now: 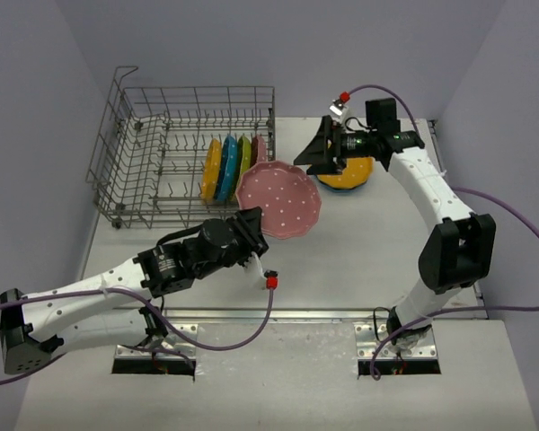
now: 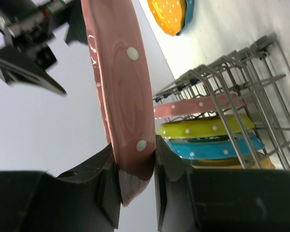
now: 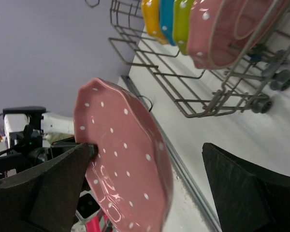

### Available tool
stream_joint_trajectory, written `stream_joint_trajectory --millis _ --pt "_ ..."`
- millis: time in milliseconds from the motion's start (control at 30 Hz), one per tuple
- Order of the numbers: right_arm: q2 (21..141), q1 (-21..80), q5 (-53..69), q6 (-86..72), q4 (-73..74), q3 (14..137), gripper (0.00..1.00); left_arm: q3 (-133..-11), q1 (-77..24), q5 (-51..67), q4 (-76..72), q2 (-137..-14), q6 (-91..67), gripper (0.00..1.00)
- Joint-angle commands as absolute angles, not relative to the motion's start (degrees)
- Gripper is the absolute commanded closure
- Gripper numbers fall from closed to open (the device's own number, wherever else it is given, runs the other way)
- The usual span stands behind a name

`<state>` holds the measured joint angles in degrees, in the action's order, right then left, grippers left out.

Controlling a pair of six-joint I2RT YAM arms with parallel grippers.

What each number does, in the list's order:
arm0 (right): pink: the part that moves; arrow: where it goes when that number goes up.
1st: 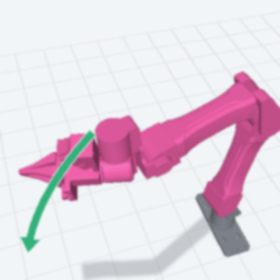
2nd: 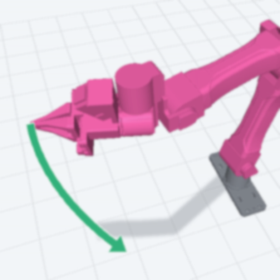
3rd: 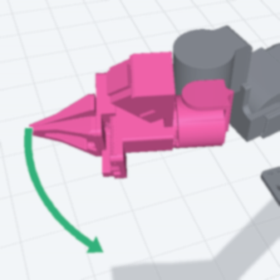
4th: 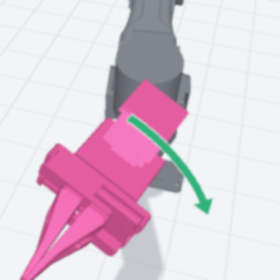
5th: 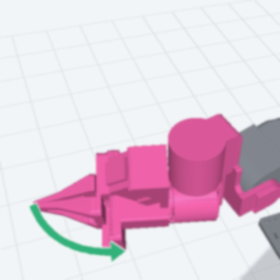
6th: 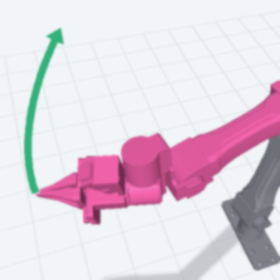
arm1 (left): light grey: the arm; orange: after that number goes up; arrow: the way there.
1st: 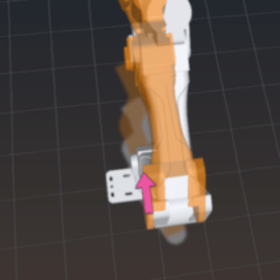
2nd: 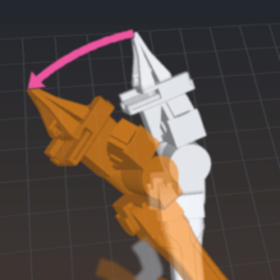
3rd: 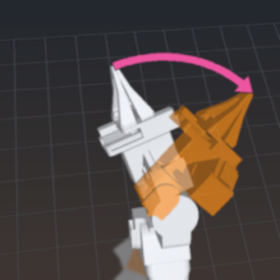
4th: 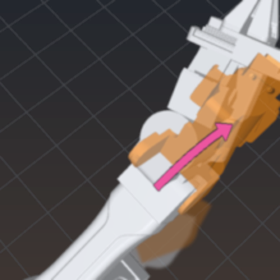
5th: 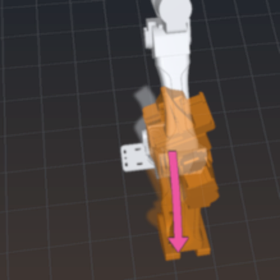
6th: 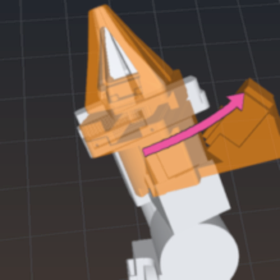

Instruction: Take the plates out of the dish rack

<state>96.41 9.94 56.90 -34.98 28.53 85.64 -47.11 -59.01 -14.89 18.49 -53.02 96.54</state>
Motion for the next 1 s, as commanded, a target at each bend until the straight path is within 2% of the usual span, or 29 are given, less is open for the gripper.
stream_joint_trajectory --millis 0,100,233,300,333,500,567,667,700,733,867,900,967 --pt "97.11 13.98 59.35 -33.65 26.69 85.43 0.05 -52.05 -60.31 -17.58 2.81 -53.19 98.6 1.0" --pt "97.95 15.77 58.54 -32.08 27.62 84.88 0.24 -52.03 -60.64 -17.73 1.74 -54.16 97.89 1.0" --pt "98.09 15.82 58.13 -30.38 28.31 83.87 0.75 -52.12 -60.71 -18.99 1.0 -54.94 95.89 1.0" --pt "97.82 15.82 58.18 -29.52 28.65 83.31 0.93 -52.12 -60.73 -19.71 0.97 -55.11 94.63 1.0" --pt "97.69 15.89 58.12 -29.19 28.72 82.91 0.98 -52.12 -60.73 -20.23 0.97 -55.11 93.91 1.0" --pt "97.03 15.03 58.6 -29.0 28.83 81.31 1.0 -51.33 -60.64 -23.28 -1.73 -55.11 91.58 0.98" --pt "97.08 12.97 59.59 -29.84 28.61 81.26 1.0 -50.41 -60.64 -25.23 -2.24 -55.06 90.0 0.66" --pt "97.9 9.43 60.9 -31.11 28.3 82.17 1.0 -49.23 -60.64 -27.66 -2.37 -54.76 87.82 0.37" --pt "98.49 7.21 61.05 -31.62 28.23 82.76 1.0 -49.07 -60.64 -28.27 -2.59 -54.76 87.37 0.32" --pt "98.61 6.77 61.37 -31.73 28.21 82.88 1.0 -48.83 -60.64 -28.95 -2.99 -54.76 86.78 0.31" --pt "101.19 -2.53 62.86 -34.92 25.23 85.15 1.0 -50.77 -60.37 -31.75 -2.06 -55.36 81.33 0.03" --pt "101.49 -4.41 63.0 -35.79 24.09 85.73 1.0 -51.2 -60.3 -31.97 -2.19 -55.29 80.17 0.0" --pt "102.7 -6.57 62.95 -36.87 22.49 86.6 1.0 -51.98 -60.14 -32.83 -2.2 -55.36 78.58 0.0"
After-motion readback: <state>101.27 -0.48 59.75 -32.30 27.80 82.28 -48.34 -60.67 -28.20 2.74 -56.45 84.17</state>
